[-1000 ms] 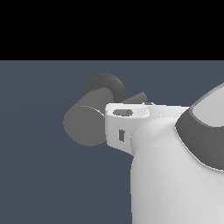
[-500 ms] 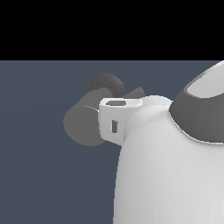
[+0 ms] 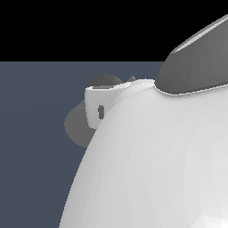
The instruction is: Turn on the faucet by rotating a designated handle.
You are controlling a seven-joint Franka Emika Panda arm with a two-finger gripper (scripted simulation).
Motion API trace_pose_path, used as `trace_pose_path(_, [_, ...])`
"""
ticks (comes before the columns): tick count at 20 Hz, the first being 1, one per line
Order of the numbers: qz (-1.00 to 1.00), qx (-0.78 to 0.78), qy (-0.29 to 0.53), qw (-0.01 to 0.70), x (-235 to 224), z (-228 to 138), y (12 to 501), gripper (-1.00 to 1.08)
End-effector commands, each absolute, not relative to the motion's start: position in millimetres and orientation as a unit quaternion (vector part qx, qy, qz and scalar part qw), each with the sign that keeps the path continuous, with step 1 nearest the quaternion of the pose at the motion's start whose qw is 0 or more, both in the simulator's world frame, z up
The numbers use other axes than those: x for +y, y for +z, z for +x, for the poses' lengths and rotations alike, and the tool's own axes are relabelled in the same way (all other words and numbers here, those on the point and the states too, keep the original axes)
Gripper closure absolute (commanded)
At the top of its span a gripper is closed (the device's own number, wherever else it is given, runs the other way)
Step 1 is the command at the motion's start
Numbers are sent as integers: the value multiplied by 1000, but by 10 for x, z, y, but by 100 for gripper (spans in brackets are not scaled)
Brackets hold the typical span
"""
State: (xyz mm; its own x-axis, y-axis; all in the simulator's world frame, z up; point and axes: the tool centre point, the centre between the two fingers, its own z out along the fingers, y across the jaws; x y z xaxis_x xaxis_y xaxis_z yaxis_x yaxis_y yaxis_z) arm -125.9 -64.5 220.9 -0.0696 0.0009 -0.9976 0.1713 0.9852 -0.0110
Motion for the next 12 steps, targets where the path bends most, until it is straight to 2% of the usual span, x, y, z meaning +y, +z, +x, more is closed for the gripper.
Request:
trace_pose_path(1, [40,707,-44,705,-366,-1192,2527,108])
trace_pose_path(2, [40,707,-44,705,-366,-1192,2527,108])
trace_pose_path(3, [58,729,-63,679,-622,-1236,2224,108])
trace_pose_path(12, [51,721,-56,689,-314,-1186,2445,108])
